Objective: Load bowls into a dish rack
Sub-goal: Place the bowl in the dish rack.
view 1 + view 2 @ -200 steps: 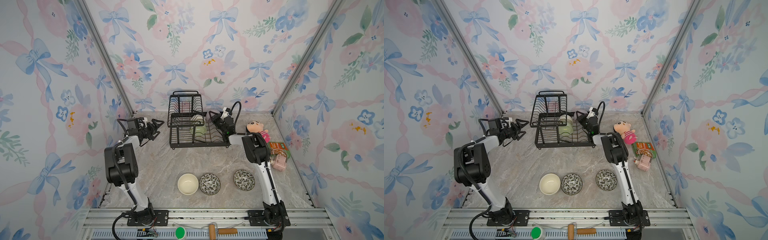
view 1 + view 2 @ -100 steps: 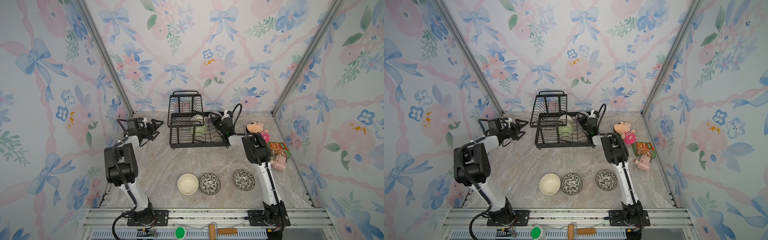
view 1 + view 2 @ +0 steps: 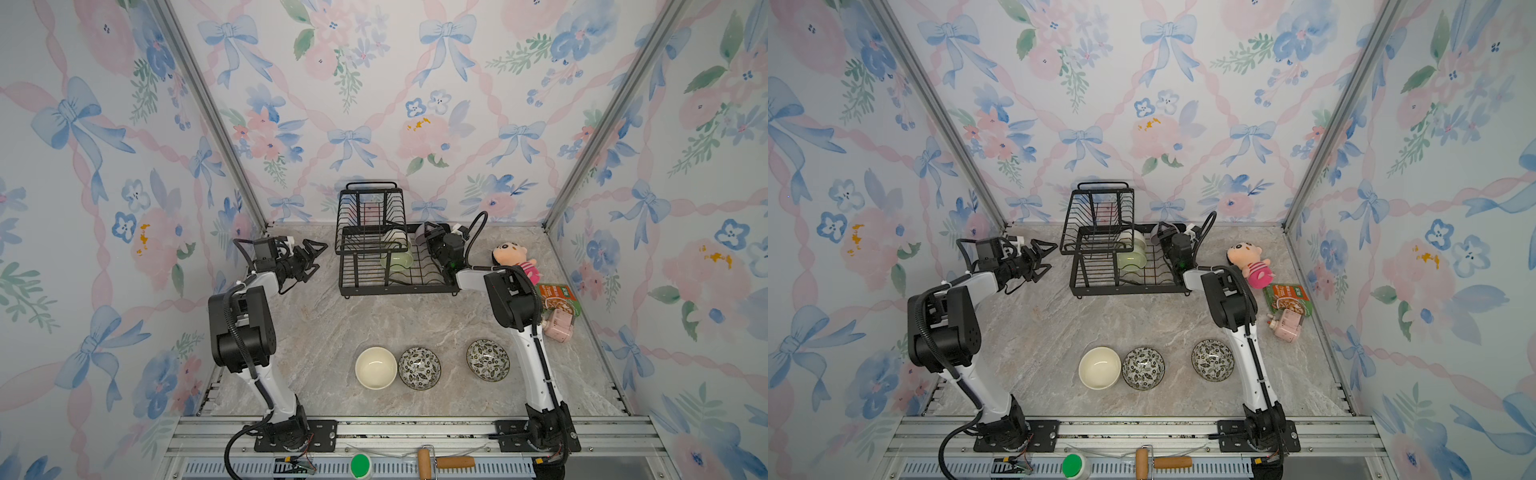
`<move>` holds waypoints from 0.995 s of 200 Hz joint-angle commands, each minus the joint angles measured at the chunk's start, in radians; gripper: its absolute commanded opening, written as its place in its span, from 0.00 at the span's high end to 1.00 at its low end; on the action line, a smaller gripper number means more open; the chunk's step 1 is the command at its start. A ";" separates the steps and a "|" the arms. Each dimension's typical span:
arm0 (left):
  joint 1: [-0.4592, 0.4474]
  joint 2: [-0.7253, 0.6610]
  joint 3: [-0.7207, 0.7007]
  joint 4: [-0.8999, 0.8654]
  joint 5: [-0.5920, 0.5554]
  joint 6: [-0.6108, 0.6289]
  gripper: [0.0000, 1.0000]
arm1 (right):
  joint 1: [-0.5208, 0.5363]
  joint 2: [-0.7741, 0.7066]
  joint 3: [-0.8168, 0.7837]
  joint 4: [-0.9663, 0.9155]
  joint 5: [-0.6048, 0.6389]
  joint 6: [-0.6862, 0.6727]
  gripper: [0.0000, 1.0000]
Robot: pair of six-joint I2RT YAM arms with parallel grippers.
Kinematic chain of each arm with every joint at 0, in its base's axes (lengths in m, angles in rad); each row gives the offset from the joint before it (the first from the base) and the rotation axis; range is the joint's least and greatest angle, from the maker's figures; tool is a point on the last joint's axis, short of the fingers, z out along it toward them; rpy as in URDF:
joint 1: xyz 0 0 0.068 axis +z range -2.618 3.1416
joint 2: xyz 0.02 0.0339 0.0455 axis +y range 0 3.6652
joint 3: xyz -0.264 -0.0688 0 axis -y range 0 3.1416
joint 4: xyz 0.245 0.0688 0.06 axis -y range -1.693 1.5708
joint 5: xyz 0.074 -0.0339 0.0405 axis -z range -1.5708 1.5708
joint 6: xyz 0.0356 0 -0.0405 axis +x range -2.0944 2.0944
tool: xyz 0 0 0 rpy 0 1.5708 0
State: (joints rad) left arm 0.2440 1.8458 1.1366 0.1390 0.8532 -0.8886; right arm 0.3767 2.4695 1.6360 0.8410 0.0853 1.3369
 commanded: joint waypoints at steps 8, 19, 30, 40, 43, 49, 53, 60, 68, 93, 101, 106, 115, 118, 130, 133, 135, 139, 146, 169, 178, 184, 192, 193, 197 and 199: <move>0.008 -0.067 -0.031 -0.048 -0.001 0.046 0.02 | 0.005 -0.084 0.007 -0.066 0.048 0.027 0.31; 0.008 -0.079 -0.037 -0.061 -0.006 0.058 0.02 | 0.007 -0.104 -0.005 -0.068 0.056 0.034 0.25; 0.008 -0.092 -0.041 -0.078 -0.012 0.073 0.02 | 0.010 -0.123 -0.026 -0.073 0.065 0.044 0.20; 0.008 -0.105 -0.046 -0.093 -0.016 0.086 0.02 | 0.011 -0.144 -0.045 -0.075 0.069 0.052 0.15; 0.008 -0.109 -0.049 -0.097 -0.018 0.089 0.02 | 0.012 -0.150 -0.051 -0.075 0.069 0.054 0.14; 0.008 -0.118 -0.055 -0.103 -0.019 0.096 0.02 | 0.013 -0.165 -0.066 -0.080 0.072 0.058 0.06; 0.008 -0.124 -0.060 -0.107 -0.022 0.100 0.02 | 0.014 -0.176 -0.075 -0.085 0.073 0.060 0.03; 0.008 -0.134 -0.068 -0.115 -0.025 0.105 0.02 | 0.016 -0.196 -0.095 -0.091 0.078 0.060 0.03; 0.008 -0.146 -0.075 -0.126 -0.031 0.114 0.02 | 0.018 -0.219 -0.119 -0.094 0.083 0.060 0.04; 0.008 -0.190 -0.113 -0.155 -0.046 0.140 0.02 | 0.024 -0.300 -0.200 -0.121 0.090 0.059 0.04; 0.008 -0.204 -0.128 -0.162 -0.052 0.150 0.02 | 0.024 -0.328 -0.228 -0.134 0.087 0.054 0.04; 0.008 -0.214 -0.136 -0.166 -0.055 0.156 0.02 | 0.024 -0.346 -0.244 -0.144 0.085 0.050 0.04; 0.008 -0.230 -0.153 -0.179 -0.063 0.163 0.02 | 0.022 -0.379 -0.270 -0.177 0.080 0.048 0.04; 0.008 -0.235 -0.158 -0.182 -0.065 0.166 0.02 | 0.022 -0.390 -0.276 -0.190 0.077 0.047 0.04; 0.008 -0.258 -0.183 -0.187 -0.069 0.171 0.02 | 0.015 -0.431 -0.299 -0.245 0.048 0.021 0.04; 0.008 -0.268 -0.191 -0.187 -0.071 0.170 0.02 | 0.013 -0.441 -0.301 -0.267 0.039 0.011 0.04; 0.008 -0.273 -0.196 -0.187 -0.073 0.169 0.02 | 0.011 -0.447 -0.301 -0.279 0.033 0.006 0.04; 0.008 -0.283 -0.206 -0.187 -0.075 0.169 0.02 | 0.006 -0.462 -0.303 -0.316 0.022 -0.002 0.04; 0.008 -0.302 -0.225 -0.188 -0.081 0.169 0.02 | 0.001 -0.484 -0.299 -0.379 -0.004 -0.017 0.04; 0.007 -0.367 -0.282 -0.203 -0.100 0.172 0.02 | -0.026 -0.552 -0.294 -0.558 -0.094 -0.064 0.04; 0.005 -0.395 -0.304 -0.209 -0.104 0.172 0.02 | -0.033 -0.578 -0.291 -0.621 -0.125 -0.085 0.04; 0.000 -0.411 -0.318 -0.215 -0.107 0.172 0.02 | -0.038 -0.595 -0.288 -0.667 -0.150 -0.110 0.04; -0.006 -0.435 -0.335 -0.225 -0.116 0.173 0.02 | -0.043 -0.618 -0.273 -0.753 -0.169 -0.149 0.04; -0.007 -0.436 -0.337 -0.227 -0.118 0.174 0.02 | -0.044 -0.620 -0.270 -0.769 -0.170 -0.157 0.04; -0.012 -0.452 -0.346 -0.234 -0.124 0.172 0.02 | -0.044 -0.629 -0.260 -0.826 -0.172 -0.183 0.04; -0.013 -0.459 -0.350 -0.238 -0.125 0.173 0.02 | -0.044 -0.634 -0.251 -0.846 -0.173 -0.202 0.04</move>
State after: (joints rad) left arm 0.2443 1.4578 0.8322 -0.0536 0.7551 -0.7368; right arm 0.3542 1.9026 1.3441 0.3180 0.0017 1.2819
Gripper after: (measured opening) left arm 0.978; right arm 0.960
